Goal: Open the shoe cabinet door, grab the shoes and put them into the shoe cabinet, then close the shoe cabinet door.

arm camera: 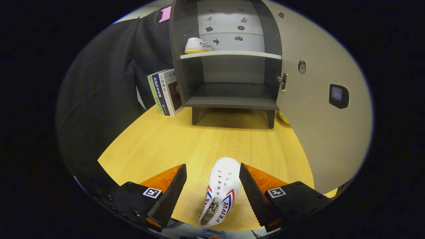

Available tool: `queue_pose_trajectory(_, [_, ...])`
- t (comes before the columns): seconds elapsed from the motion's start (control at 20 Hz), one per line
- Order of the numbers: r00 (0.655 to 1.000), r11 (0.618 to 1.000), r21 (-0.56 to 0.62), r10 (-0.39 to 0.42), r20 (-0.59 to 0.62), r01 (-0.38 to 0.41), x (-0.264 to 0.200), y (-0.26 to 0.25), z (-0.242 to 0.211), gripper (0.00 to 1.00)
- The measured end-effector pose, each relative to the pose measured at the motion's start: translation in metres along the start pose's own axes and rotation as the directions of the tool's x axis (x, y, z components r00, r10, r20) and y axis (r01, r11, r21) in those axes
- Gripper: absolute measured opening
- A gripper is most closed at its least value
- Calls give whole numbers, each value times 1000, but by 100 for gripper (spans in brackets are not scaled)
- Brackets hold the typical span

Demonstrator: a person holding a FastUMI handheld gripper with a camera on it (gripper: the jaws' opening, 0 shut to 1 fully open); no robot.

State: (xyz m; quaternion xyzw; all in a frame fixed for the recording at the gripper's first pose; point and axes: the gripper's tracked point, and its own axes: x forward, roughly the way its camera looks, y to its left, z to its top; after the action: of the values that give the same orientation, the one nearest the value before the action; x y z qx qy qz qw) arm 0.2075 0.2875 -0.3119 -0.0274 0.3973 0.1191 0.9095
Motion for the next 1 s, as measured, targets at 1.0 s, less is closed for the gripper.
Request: queue_pose_trajectory(1.0, [940, 1000, 12, -7, -341, 12, 62, 15, -86, 89])
